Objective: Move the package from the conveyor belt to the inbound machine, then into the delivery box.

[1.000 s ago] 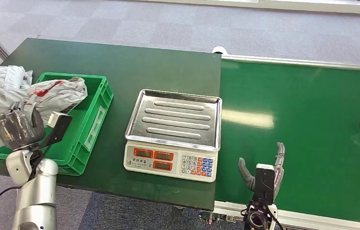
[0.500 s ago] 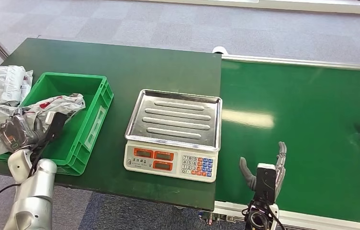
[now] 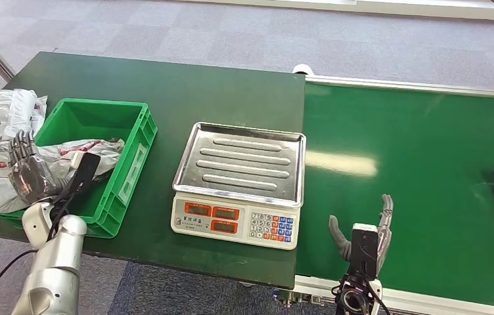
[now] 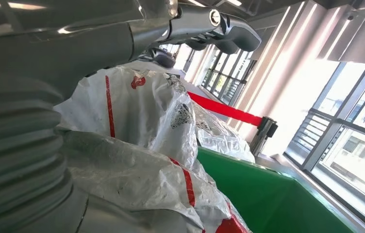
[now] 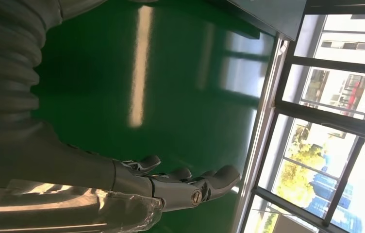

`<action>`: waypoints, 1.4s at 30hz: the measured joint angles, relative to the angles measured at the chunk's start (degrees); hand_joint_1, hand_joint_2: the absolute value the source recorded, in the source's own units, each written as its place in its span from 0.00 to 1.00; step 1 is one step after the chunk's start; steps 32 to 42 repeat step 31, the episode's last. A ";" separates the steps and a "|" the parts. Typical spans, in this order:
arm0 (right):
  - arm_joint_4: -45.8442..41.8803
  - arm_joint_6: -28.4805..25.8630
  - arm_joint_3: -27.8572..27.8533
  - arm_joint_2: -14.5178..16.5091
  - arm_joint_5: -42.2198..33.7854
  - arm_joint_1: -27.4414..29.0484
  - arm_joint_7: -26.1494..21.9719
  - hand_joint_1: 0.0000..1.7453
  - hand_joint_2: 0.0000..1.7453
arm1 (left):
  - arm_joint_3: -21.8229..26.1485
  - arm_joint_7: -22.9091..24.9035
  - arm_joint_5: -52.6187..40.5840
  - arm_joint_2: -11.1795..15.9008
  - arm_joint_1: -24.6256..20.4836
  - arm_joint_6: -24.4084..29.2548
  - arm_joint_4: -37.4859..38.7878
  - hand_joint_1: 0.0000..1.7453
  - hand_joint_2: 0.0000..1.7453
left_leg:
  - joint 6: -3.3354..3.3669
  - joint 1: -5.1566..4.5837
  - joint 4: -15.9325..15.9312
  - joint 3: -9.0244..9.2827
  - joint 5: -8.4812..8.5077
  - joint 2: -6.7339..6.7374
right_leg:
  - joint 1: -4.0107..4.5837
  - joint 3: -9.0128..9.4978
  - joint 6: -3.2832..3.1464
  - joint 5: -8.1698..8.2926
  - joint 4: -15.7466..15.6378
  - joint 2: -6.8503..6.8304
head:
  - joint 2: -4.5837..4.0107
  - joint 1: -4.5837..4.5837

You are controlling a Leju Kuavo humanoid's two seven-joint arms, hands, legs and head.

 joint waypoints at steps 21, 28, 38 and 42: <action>0.39 -1.20 0.00 0.38 -1.90 -0.38 -2.14 0.00 1.00 | -1.00 -26.27 23.46 -10.95 7.80 0.02 -26.14 0.00 1.00 | -0.06 0.00 0.00 -0.03 -0.07 0.01 | -0.01 -0.06 0.00 -0.03 -0.01 0.03 | 0.00 0.01; 0.37 -1.96 1.02 0.46 -4.00 -0.36 -4.28 0.00 1.00 | -15.75 -26.42 39.71 -12.87 15.50 -1.22 -36.65 0.00 1.00 | -0.07 -0.01 0.00 -0.03 -0.09 0.00 | -0.01 -0.05 0.00 -0.03 -0.02 0.03 | 0.00 0.00; 0.20 -1.16 1.81 0.46 -6.25 -0.27 -6.13 0.00 1.00 | -22.62 -26.42 49.17 -11.97 17.95 -5.16 -37.92 0.00 1.00 | -0.07 0.00 0.00 -0.03 -0.09 0.00 | -0.01 -0.06 0.00 -0.03 -0.02 0.03 | 0.00 -0.01; 0.20 -1.16 1.81 0.46 -6.25 -0.27 -6.13 0.00 1.00 | -22.62 -26.42 49.17 -11.97 17.95 -5.16 -37.92 0.00 1.00 | -0.07 0.00 0.00 -0.03 -0.09 0.00 | -0.01 -0.06 0.00 -0.03 -0.02 0.03 | 0.00 -0.01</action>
